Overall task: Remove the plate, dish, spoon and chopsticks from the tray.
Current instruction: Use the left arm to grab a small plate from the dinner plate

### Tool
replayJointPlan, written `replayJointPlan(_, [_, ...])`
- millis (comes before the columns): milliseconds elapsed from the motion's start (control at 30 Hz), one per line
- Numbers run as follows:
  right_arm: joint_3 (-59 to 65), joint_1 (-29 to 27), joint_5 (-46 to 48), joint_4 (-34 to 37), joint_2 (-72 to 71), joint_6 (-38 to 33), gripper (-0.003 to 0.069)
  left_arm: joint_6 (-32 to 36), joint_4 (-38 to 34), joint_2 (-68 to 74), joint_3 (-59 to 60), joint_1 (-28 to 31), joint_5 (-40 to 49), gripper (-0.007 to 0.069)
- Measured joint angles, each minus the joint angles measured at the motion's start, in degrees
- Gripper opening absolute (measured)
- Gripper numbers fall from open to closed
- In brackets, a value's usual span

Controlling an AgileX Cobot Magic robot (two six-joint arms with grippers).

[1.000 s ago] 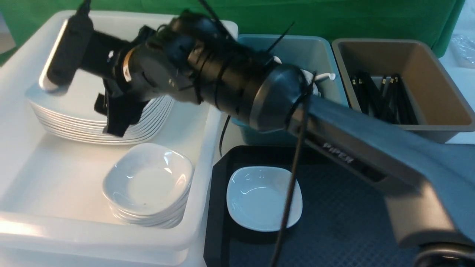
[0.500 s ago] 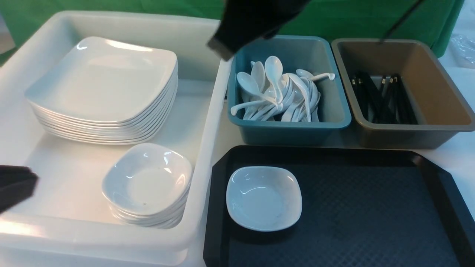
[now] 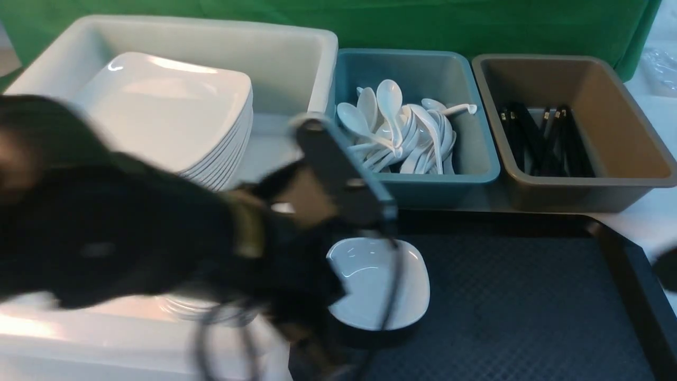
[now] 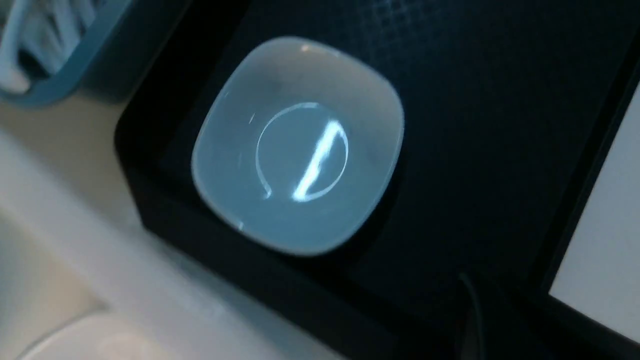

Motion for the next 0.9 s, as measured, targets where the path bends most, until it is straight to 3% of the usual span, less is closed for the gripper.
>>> replayJointPlan(200, [6.7, 0.0, 0.0, 0.1, -13.5, 4.1, 0.0028, 0.6, -0.6, 13.3, -7.1, -0.6, -2.8, 0.0082])
replayJointPlan(333, [7.7, 0.0, 0.0, 0.2, -19.8, 5.8, 0.0028, -1.9, -0.6, 23.1, -13.5, -0.6, -2.9, 0.0247])
replayJointPlan(400, [7.7, 0.0, 0.0, 0.2, -20.8, 5.9, 0.0028, -2.5, -0.6, 25.0, -14.7, -0.6, -2.8, 0.0289])
replayJointPlan(467, [7.7, 0.0, 0.0, 0.4, -22.3, 6.2, 0.0028, -3.4, -0.5, 29.4, -17.3, -0.6, -2.4, 0.0391])
replayJointPlan(567, [7.8, 0.0, 0.0, 0.5, -22.5, 6.4, 0.0031, -5.1, 0.9, 33.0, -19.3, -0.6, -2.5, 0.0468])
replayJointPlan(700, [7.8, 0.0, 0.0, 0.6, -22.5, 6.5, 0.0036, -9.8, 7.0, 36.1, -20.6, -0.6, -2.5, 0.0486])
replayJointPlan(900, [7.8, 0.0, 0.0, 0.6, -22.5, 6.1, 0.0037, -12.0, 8.2, 37.8, -20.7, -0.6, -2.4, 0.0445])
